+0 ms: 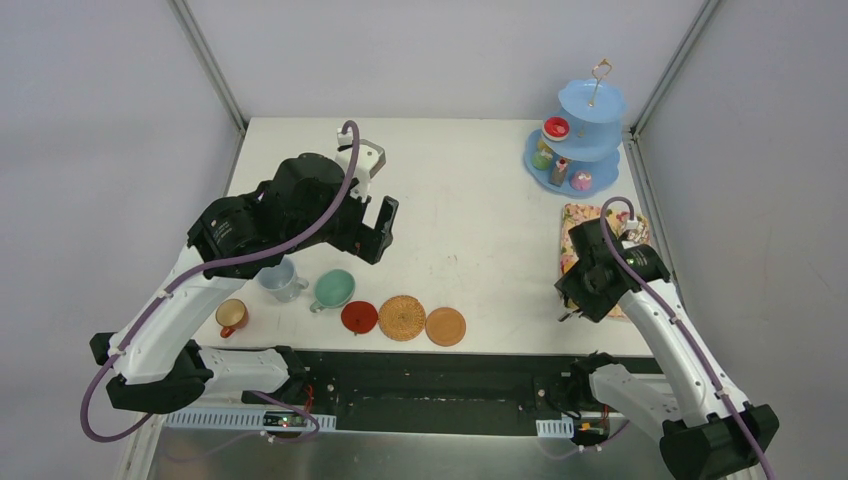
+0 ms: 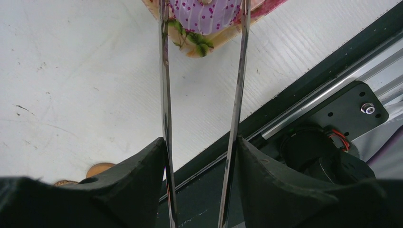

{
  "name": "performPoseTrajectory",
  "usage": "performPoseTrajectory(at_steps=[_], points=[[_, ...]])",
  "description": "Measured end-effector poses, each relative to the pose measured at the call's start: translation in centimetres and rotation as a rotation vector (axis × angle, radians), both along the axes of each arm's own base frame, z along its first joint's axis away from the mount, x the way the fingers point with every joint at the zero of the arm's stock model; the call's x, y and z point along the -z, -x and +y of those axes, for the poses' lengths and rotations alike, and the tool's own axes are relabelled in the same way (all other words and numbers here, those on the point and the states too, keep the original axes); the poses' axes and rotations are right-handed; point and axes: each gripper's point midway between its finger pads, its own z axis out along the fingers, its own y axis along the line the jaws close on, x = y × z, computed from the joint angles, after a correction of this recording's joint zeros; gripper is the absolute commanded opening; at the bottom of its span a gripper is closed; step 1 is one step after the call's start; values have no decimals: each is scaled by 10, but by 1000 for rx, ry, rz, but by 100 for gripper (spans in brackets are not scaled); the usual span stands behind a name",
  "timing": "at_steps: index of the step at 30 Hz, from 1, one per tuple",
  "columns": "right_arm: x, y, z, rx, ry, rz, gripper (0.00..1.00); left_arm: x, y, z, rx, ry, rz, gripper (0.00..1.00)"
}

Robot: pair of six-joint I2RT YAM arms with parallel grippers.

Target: Serve the afternoon tea

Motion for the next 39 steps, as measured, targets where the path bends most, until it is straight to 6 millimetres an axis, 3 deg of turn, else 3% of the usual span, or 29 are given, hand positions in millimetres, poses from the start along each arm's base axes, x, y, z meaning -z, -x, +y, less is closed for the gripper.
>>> performPoseTrajectory(at_steps=[13, 19, 22, 32, 35, 39], points=[[-1, -3, -3, -4, 12, 15, 55, 2, -2, -1, 10, -19, -1, 100], [0, -1, -5, -8, 19, 21, 35, 3, -2, -2, 17, -29, -3, 100], [-5, 0, -7, -15, 30, 25, 30, 4, -3, -2, 18, -31, -3, 100], [-80, -31, -13, -97, 81, -170, 28, 5, -4, -3, 29, -47, -7, 100], [-101, -52, -11, -124, 104, -227, 28, 5, -4, -3, 30, -50, -9, 100], [-119, -99, -4, -146, 127, -274, 27, 5, -4, -2, 31, -51, -10, 100]])
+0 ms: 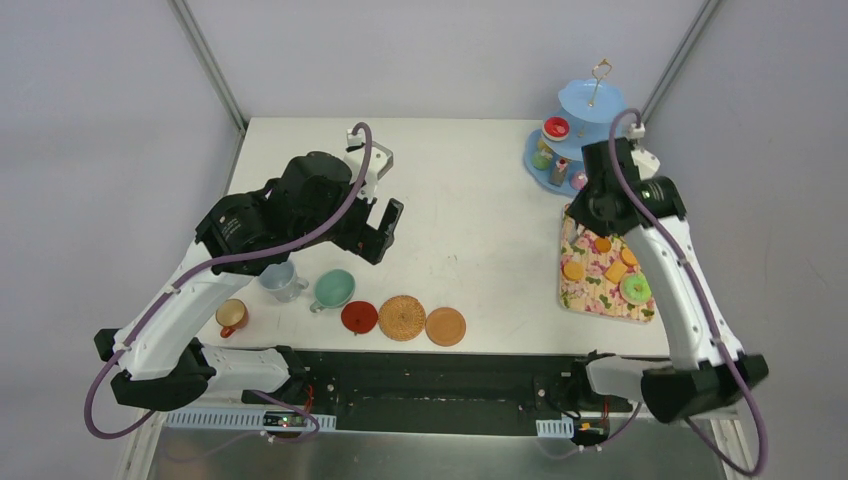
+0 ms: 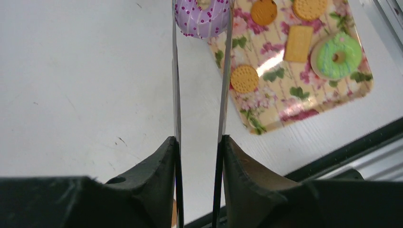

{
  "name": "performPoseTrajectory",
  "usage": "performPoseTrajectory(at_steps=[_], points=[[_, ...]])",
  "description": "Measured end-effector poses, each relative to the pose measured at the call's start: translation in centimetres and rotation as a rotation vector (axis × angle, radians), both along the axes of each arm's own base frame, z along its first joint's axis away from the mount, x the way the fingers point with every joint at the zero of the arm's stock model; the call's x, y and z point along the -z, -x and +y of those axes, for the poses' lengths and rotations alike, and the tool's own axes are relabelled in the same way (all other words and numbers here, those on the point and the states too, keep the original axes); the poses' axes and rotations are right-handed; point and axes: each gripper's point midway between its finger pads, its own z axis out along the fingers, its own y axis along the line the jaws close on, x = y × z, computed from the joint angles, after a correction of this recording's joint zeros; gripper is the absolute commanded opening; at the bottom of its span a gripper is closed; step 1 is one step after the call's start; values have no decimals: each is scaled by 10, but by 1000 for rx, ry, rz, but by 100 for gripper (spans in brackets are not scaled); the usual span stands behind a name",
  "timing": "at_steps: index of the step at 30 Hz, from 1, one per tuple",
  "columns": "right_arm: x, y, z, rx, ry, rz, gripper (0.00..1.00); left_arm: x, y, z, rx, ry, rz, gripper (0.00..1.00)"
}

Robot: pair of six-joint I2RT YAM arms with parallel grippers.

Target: Serve the afternoon tea

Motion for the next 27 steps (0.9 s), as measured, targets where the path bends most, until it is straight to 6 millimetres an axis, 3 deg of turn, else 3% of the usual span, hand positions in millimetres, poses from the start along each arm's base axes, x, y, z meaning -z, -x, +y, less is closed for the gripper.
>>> performPoseTrajectory(at_steps=[4, 8, 12, 19, 27], points=[[6, -57, 8, -12, 13, 24, 27, 0, -1, 1, -4, -3, -5, 100], [14, -97, 13, -31, 12, 59, 27, -4, -1, 6, -16, 1, -20, 100], [8, -136, 15, -48, 9, 33, 27, -9, 1, 12, -29, 11, -40, 100], [-2, -172, 19, -68, 3, -6, 29, -14, 0, 19, -47, 10, -64, 100], [20, -192, 15, -64, 24, 43, 33, -14, -3, 23, -56, -15, -84, 100]])
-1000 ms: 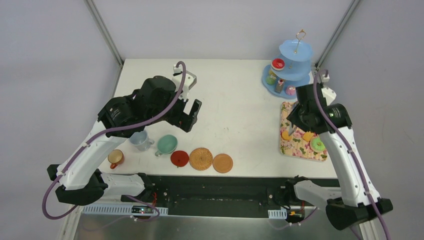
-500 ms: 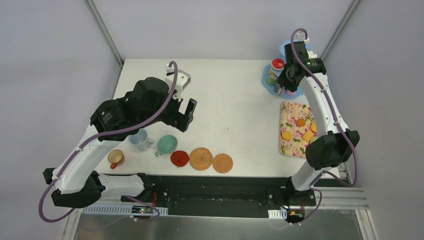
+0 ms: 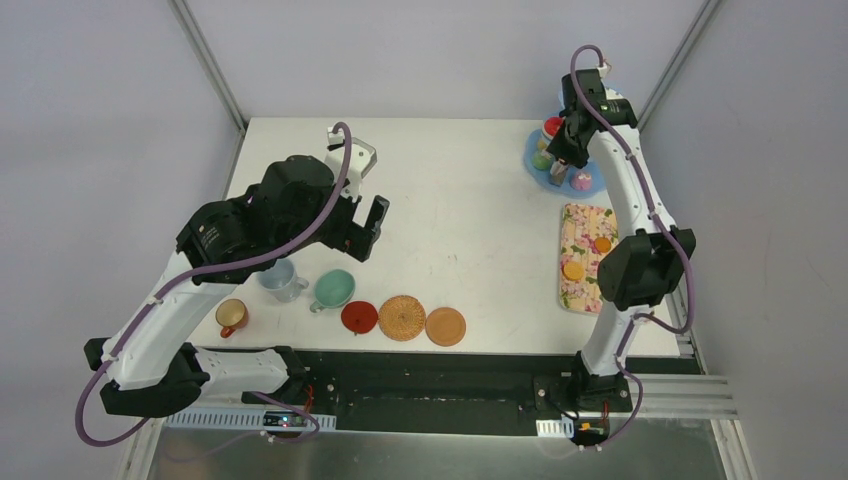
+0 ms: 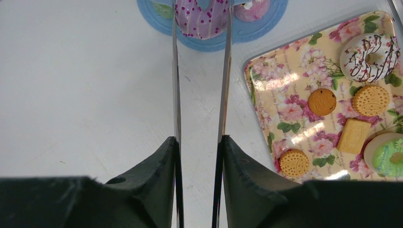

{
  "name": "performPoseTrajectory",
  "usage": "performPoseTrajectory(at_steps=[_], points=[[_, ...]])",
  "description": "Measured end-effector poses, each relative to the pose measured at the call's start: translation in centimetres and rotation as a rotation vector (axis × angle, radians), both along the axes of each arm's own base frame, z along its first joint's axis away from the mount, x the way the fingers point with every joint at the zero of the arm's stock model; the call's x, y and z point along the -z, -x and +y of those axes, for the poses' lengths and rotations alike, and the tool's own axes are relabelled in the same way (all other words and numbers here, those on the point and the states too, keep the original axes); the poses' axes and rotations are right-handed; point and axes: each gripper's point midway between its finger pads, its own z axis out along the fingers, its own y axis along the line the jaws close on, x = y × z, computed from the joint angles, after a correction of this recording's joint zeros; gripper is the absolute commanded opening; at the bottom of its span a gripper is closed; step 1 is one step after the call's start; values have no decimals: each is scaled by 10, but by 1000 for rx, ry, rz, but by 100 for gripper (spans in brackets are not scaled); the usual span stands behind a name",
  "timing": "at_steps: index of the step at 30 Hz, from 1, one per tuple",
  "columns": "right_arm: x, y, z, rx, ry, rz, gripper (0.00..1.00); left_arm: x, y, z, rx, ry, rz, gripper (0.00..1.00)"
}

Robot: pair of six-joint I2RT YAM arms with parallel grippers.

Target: Serve the afternoon tea

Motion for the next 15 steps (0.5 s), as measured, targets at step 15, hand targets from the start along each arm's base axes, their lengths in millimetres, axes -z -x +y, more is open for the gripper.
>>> performPoseTrajectory(at_steps=[15], points=[[2, -17, -16, 39, 32, -9, 47, 1, -3, 4, -3, -33, -14, 100]])
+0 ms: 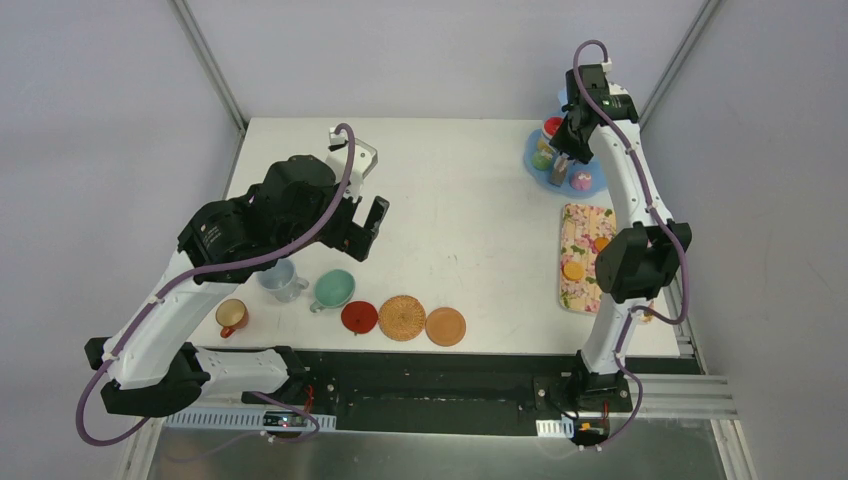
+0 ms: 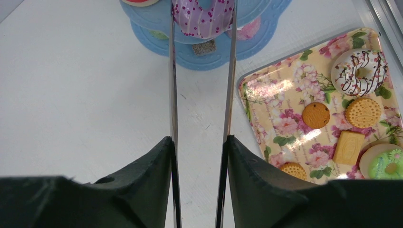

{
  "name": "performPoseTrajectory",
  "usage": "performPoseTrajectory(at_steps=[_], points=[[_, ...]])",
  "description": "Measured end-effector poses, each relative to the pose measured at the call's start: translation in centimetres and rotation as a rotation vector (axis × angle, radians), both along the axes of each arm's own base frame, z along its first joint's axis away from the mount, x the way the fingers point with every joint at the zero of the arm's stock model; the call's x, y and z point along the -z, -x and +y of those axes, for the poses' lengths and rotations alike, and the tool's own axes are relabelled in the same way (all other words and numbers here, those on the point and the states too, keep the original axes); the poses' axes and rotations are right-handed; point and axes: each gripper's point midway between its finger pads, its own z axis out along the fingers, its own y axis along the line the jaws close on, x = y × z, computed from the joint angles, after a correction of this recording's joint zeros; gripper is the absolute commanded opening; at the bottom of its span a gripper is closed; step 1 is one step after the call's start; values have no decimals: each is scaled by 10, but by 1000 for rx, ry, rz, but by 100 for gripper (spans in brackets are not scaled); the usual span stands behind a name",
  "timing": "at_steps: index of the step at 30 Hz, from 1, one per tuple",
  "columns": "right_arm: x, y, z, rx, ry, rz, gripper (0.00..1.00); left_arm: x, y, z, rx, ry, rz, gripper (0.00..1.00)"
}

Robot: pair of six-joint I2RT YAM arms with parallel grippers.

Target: Serve the afternoon tea

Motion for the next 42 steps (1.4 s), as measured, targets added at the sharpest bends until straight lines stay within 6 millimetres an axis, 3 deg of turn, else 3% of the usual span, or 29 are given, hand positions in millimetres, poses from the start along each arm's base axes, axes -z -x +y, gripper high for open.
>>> performPoseTrajectory(at_steps=[9, 24, 32, 42], points=[[16, -8, -1, 0, 10, 29, 54, 1, 0, 1, -3, -5, 1, 100], [14, -6, 2, -17, 2, 30, 56, 1, 0, 0, -3, -7, 2, 100], [5, 8, 6, -32, -34, 11, 56, 1, 0, 0, -2, -6, 3, 100], [6, 4, 19, -36, -97, -11, 55, 2, 1, 2, -2, -13, 8, 100]])
